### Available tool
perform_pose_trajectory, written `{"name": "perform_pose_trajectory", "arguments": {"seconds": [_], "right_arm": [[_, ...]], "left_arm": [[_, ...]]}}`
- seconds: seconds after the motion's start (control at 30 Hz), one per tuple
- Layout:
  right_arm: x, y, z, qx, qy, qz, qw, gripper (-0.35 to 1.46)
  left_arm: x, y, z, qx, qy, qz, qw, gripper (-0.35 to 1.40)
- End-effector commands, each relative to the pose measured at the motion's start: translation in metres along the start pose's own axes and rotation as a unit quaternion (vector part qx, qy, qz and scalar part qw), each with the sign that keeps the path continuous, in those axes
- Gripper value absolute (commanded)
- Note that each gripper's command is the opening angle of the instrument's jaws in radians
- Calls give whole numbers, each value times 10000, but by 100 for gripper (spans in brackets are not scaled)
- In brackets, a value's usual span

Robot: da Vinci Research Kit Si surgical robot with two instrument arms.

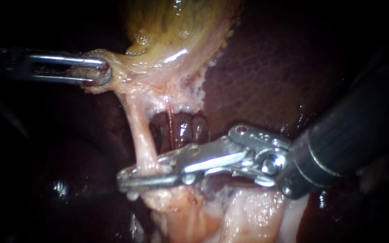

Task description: Clipping second clip left tube

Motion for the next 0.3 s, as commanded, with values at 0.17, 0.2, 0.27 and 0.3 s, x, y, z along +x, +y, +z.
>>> {"name": "perform_pose_trajectory", "arguments": {"seconds": [0.17,0.2,0.27,0.3], "right_arm": [[0,1,0,-2,0,-8,10000,-35],[0,1,0,-2,0,-8,10000,-35],[0,2,0,-2,-1,-8,10000,-35],[-1,3,-1,12,-7,-9,10000,-35]], "left_arm": [[0,-1,0,3,2,-2,10000,-35],[0,-1,0,3,2,-2,10000,-35],[0,-1,0,3,2,-2,10000,-35],[0,-1,0,3,2,-2,10000,-35]]}}
